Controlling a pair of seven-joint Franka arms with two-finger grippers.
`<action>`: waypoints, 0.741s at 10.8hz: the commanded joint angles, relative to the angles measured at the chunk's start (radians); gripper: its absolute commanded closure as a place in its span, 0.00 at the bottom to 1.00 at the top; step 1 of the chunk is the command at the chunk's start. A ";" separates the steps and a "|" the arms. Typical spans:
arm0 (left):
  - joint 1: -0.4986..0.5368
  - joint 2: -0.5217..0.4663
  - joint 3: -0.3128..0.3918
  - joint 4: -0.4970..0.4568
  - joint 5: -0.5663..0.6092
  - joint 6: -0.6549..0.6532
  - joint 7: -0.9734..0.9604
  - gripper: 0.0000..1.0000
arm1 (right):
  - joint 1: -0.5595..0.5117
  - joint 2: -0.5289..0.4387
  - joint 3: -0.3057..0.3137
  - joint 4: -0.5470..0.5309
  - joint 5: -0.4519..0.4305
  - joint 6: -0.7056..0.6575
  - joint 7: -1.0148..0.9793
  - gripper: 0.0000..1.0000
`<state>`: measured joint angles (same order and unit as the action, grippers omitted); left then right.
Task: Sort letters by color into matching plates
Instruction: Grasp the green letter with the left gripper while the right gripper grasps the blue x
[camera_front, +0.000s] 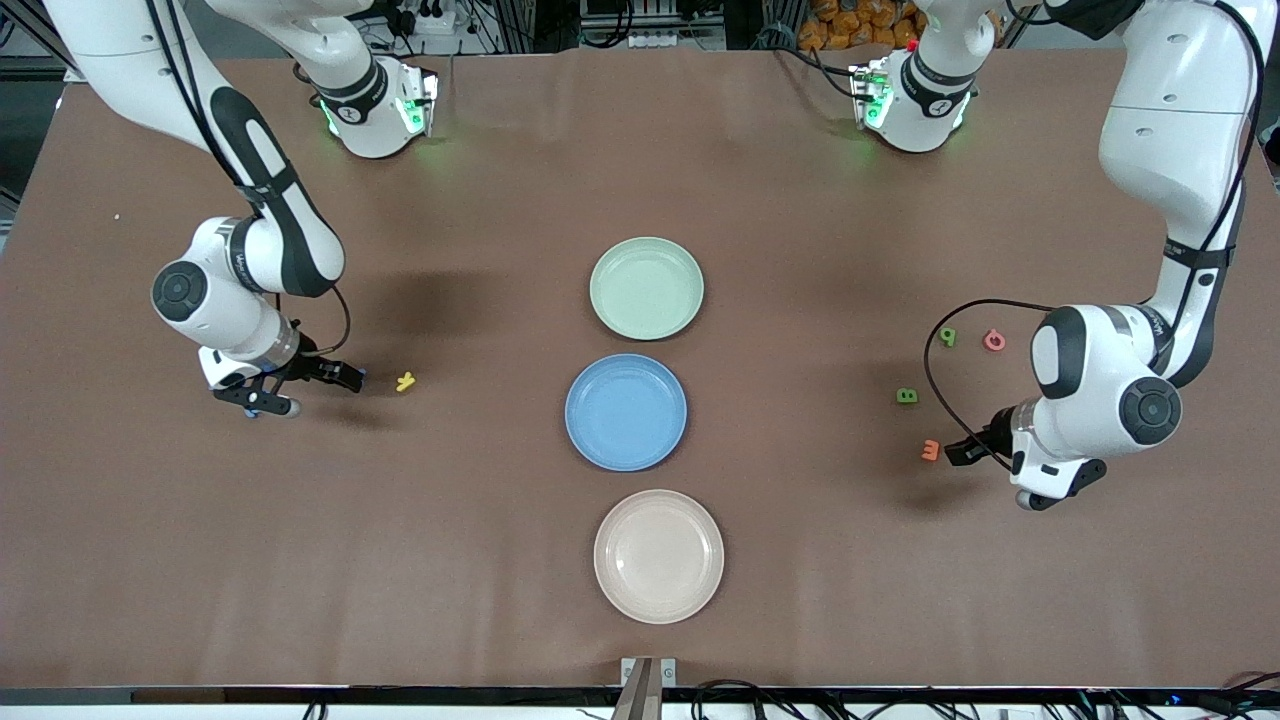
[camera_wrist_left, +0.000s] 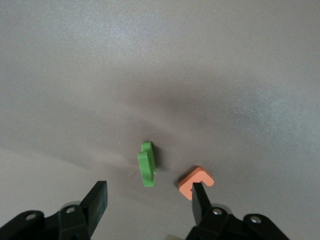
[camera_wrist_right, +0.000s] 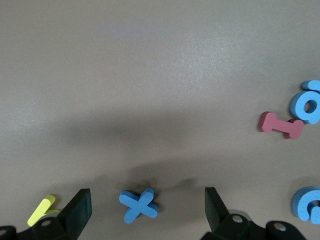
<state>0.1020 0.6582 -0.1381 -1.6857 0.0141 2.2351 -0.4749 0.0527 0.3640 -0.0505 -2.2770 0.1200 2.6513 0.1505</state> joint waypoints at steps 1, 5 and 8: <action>-0.001 0.031 0.002 0.031 0.000 0.021 -0.002 0.30 | 0.016 0.000 0.005 -0.038 0.018 0.056 0.009 0.00; 0.002 0.043 0.002 0.028 0.000 0.053 -0.001 0.39 | 0.027 0.015 0.008 -0.073 0.016 0.101 0.009 0.10; 0.004 0.041 0.002 0.024 0.001 0.063 -0.001 0.67 | 0.026 0.007 0.011 -0.085 0.013 0.102 0.008 0.43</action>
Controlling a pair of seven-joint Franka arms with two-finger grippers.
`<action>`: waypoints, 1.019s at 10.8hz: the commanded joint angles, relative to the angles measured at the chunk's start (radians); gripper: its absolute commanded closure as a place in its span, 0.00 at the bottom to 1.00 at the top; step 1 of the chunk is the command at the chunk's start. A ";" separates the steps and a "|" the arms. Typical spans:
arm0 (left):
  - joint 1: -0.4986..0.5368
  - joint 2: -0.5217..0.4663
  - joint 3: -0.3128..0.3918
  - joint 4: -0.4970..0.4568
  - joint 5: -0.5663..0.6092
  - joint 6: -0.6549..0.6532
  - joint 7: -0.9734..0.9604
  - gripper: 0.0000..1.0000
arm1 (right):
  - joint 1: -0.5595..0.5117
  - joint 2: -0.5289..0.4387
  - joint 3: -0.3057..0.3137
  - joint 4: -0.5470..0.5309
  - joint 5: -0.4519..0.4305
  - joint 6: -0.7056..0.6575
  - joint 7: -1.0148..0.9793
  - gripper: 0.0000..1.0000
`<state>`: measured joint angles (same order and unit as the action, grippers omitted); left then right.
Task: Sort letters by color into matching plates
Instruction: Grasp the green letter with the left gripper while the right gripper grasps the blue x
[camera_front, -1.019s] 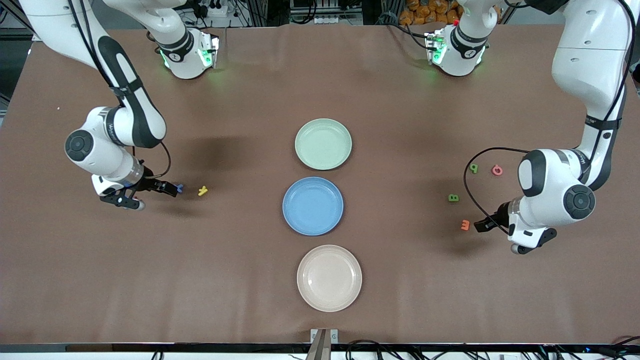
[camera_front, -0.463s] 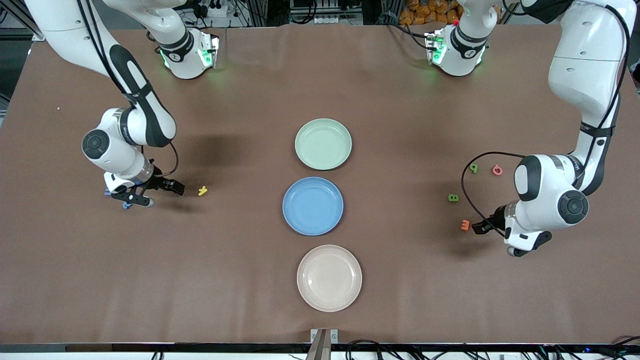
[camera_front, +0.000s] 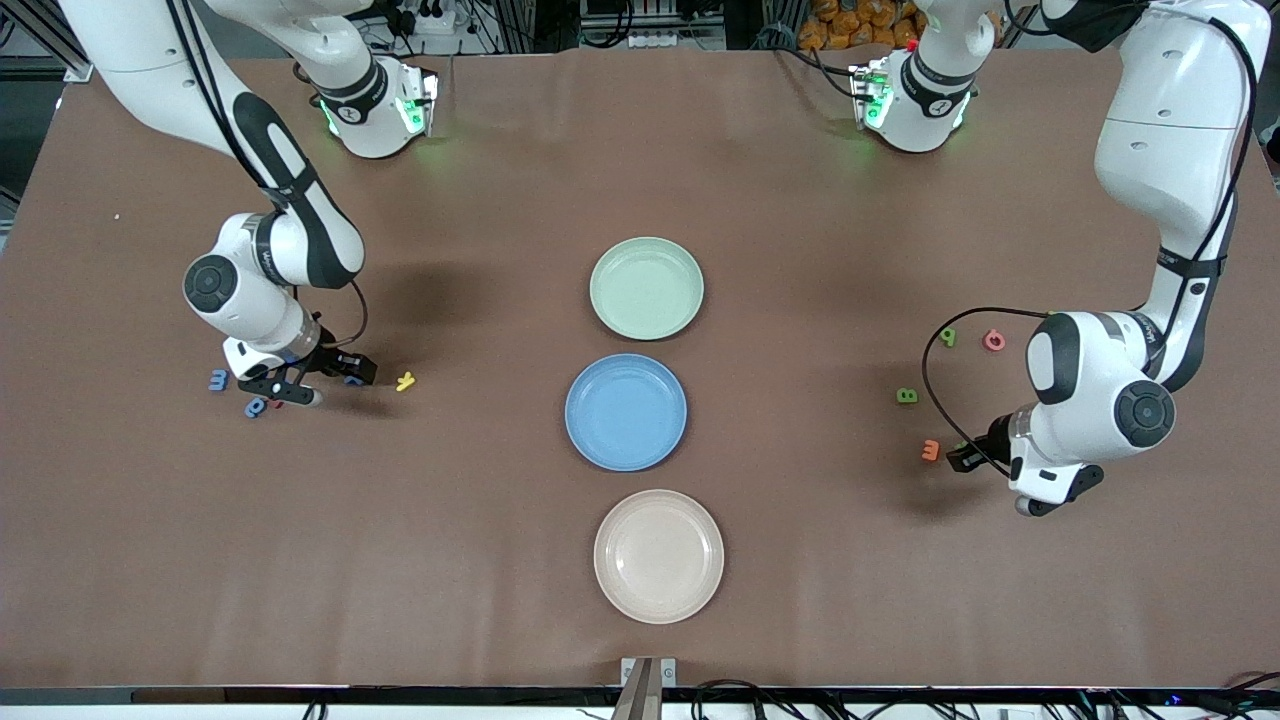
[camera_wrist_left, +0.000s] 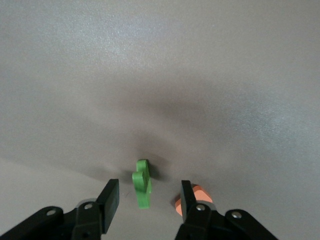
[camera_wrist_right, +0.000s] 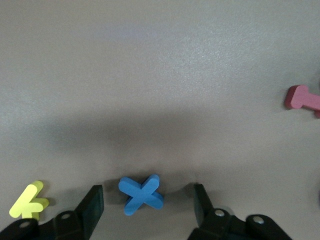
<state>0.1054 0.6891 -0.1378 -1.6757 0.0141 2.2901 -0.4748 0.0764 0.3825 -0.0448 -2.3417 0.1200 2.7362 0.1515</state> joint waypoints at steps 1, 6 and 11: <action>0.000 0.013 0.001 0.014 0.001 0.009 -0.001 0.76 | 0.002 -0.013 0.005 -0.021 0.012 0.019 0.007 0.54; -0.003 0.017 0.001 0.016 0.004 0.009 -0.002 1.00 | 0.002 -0.014 0.005 -0.019 0.012 0.011 0.002 0.77; -0.093 -0.078 -0.040 0.028 0.032 -0.047 -0.016 1.00 | -0.006 -0.131 0.005 0.103 -0.028 -0.275 0.003 0.79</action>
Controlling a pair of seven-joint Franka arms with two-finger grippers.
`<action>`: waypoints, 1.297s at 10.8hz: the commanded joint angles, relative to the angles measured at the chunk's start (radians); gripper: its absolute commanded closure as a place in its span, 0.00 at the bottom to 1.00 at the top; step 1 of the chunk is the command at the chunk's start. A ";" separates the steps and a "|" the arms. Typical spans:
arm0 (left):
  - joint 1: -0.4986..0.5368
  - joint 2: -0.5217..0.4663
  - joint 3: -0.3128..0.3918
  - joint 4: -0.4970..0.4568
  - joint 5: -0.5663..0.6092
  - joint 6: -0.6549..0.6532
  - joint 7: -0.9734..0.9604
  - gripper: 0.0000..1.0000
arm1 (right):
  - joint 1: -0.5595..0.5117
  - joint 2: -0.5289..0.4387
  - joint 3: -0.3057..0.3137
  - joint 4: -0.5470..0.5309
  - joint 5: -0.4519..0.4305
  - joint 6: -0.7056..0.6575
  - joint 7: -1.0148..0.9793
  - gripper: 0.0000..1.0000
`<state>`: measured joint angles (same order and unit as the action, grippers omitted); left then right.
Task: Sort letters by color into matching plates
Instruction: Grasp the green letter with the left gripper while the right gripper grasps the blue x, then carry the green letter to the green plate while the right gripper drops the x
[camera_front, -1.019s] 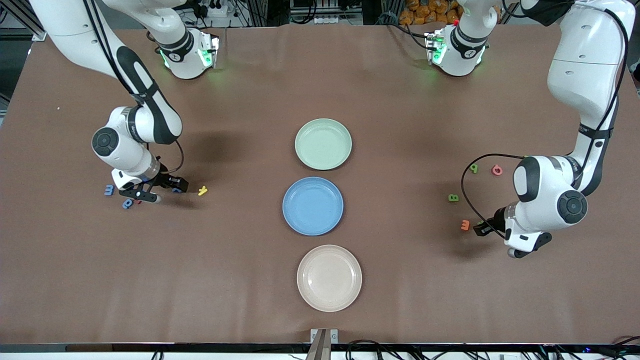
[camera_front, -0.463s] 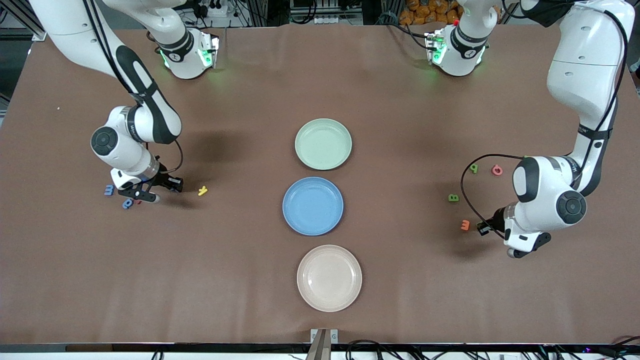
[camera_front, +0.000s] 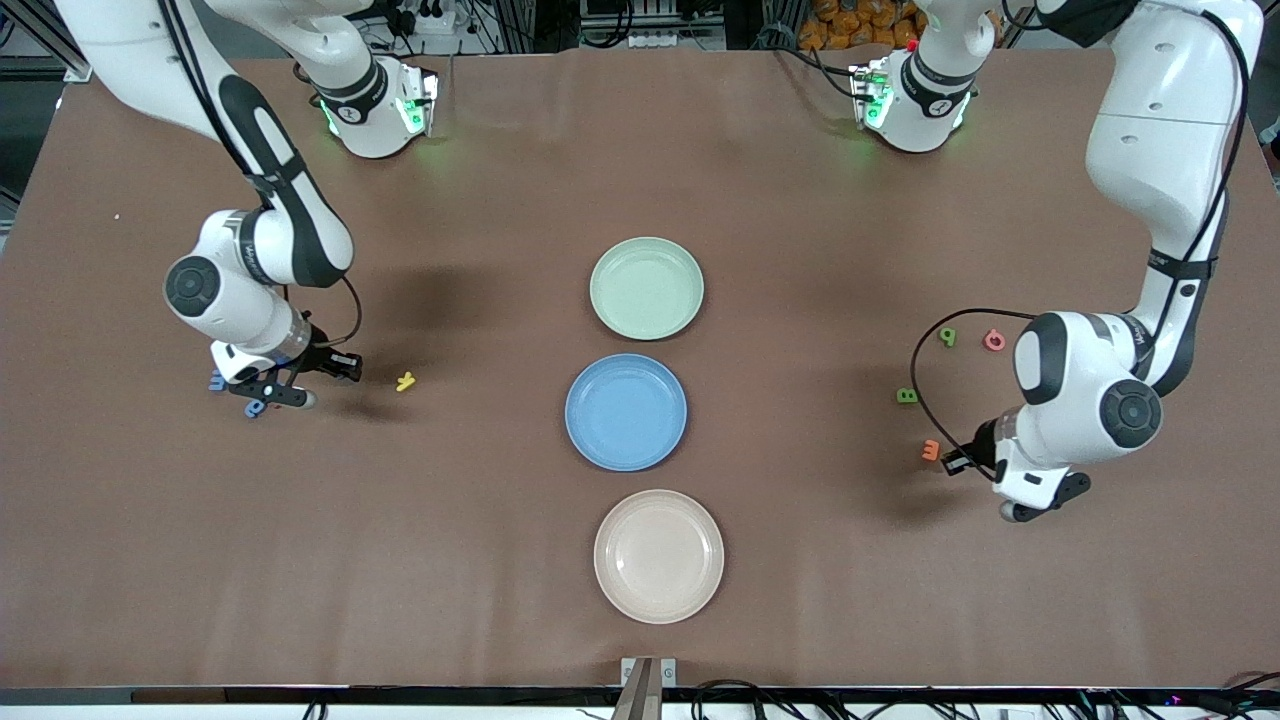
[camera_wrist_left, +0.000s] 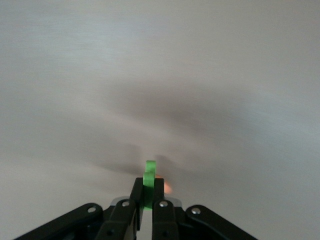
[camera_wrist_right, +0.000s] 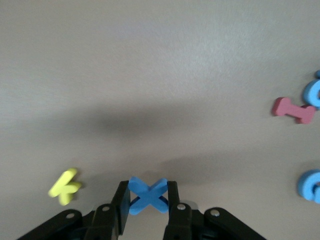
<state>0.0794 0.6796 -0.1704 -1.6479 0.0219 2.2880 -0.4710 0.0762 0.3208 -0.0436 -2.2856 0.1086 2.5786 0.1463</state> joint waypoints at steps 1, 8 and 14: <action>-0.084 -0.087 -0.008 0.006 0.024 -0.079 -0.020 1.00 | 0.004 -0.069 0.005 0.066 -0.011 -0.129 0.022 0.79; -0.209 -0.126 -0.196 0.010 0.018 -0.107 -0.164 1.00 | 0.181 -0.022 0.129 0.234 -0.003 -0.129 0.326 0.79; -0.380 -0.081 -0.202 0.007 -0.116 -0.052 -0.425 1.00 | 0.407 0.239 0.131 0.538 -0.013 -0.129 0.602 0.79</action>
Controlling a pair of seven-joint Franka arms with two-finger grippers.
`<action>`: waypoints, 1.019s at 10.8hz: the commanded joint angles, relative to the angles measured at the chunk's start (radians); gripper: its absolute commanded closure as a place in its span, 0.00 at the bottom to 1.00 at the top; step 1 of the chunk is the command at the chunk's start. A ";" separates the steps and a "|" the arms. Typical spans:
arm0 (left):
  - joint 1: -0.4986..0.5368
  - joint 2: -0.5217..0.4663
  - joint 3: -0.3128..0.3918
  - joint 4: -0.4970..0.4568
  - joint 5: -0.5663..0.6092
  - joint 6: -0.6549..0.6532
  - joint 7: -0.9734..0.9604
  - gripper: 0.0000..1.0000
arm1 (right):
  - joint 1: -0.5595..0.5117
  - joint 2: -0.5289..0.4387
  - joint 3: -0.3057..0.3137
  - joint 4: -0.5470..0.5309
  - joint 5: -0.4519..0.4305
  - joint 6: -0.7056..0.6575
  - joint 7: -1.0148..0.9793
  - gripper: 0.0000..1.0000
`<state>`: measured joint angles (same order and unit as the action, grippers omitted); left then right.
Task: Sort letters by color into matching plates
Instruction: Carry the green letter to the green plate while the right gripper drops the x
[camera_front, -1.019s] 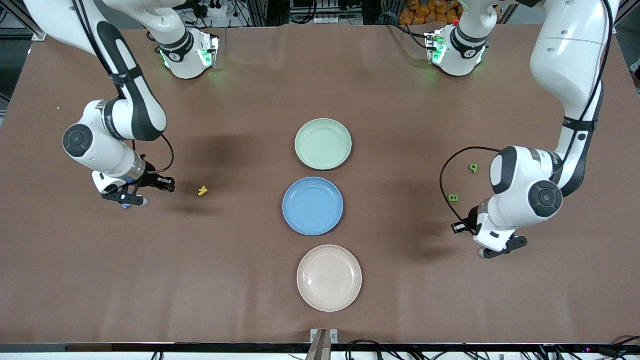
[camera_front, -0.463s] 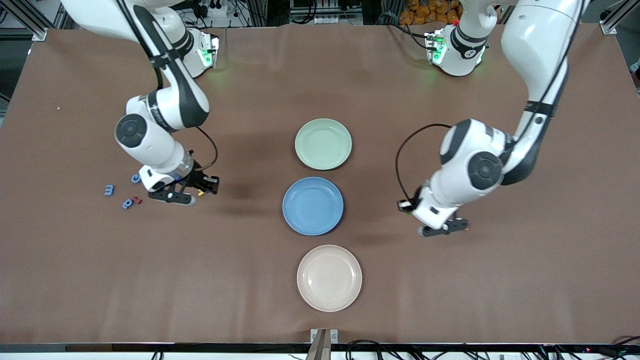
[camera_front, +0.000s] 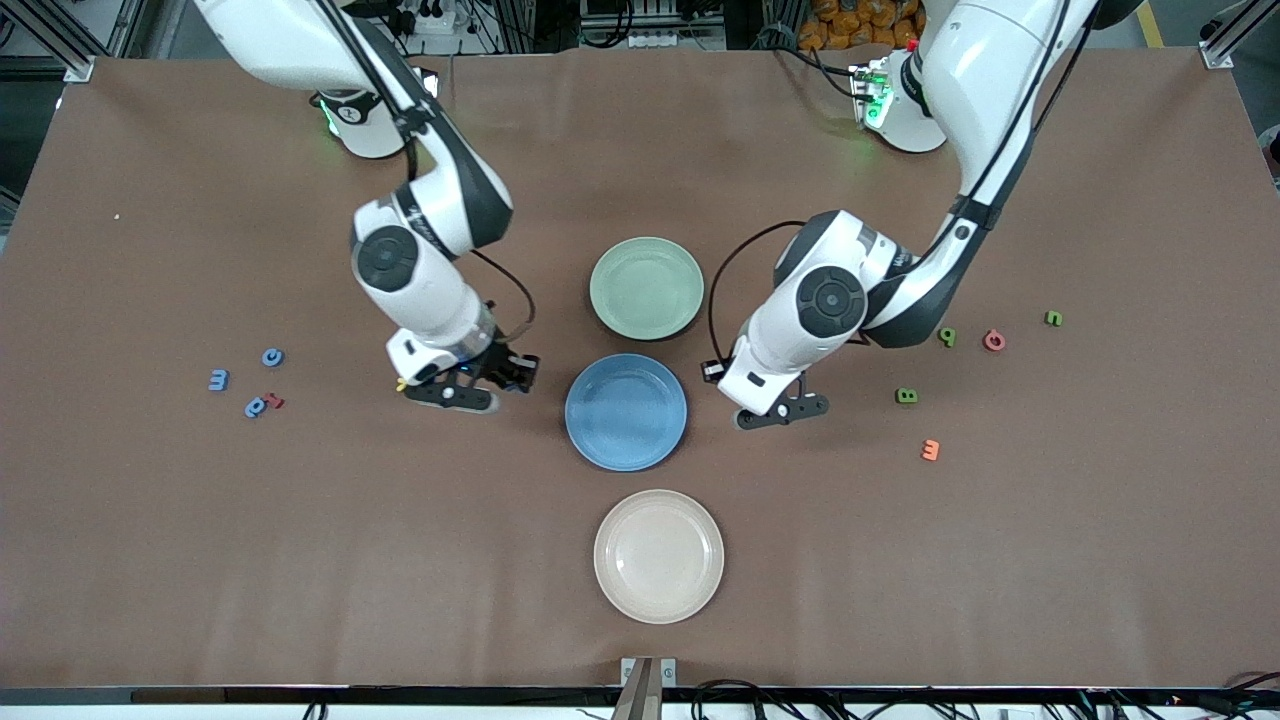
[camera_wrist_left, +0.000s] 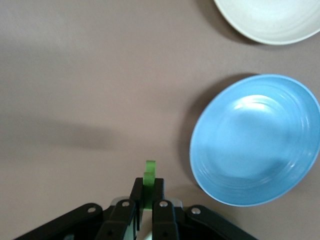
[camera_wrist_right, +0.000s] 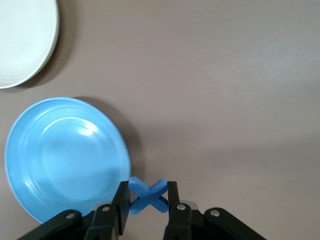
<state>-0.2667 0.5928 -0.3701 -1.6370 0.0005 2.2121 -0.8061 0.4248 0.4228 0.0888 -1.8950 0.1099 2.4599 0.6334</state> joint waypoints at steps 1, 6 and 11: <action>-0.063 0.007 -0.001 -0.009 -0.117 0.024 -0.146 1.00 | 0.072 0.161 -0.001 0.172 -0.015 -0.012 0.162 0.79; -0.175 0.024 -0.003 -0.029 -0.122 0.028 -0.442 1.00 | 0.103 0.237 -0.001 0.272 -0.010 -0.013 0.429 0.74; -0.212 0.028 -0.001 -0.073 -0.122 0.031 -0.516 0.65 | 0.091 0.234 -0.001 0.281 -0.010 -0.012 0.457 0.00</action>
<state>-0.4656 0.6303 -0.3766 -1.6972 -0.0977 2.2298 -1.2893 0.5235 0.6404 0.0853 -1.6484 0.1096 2.4595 1.0657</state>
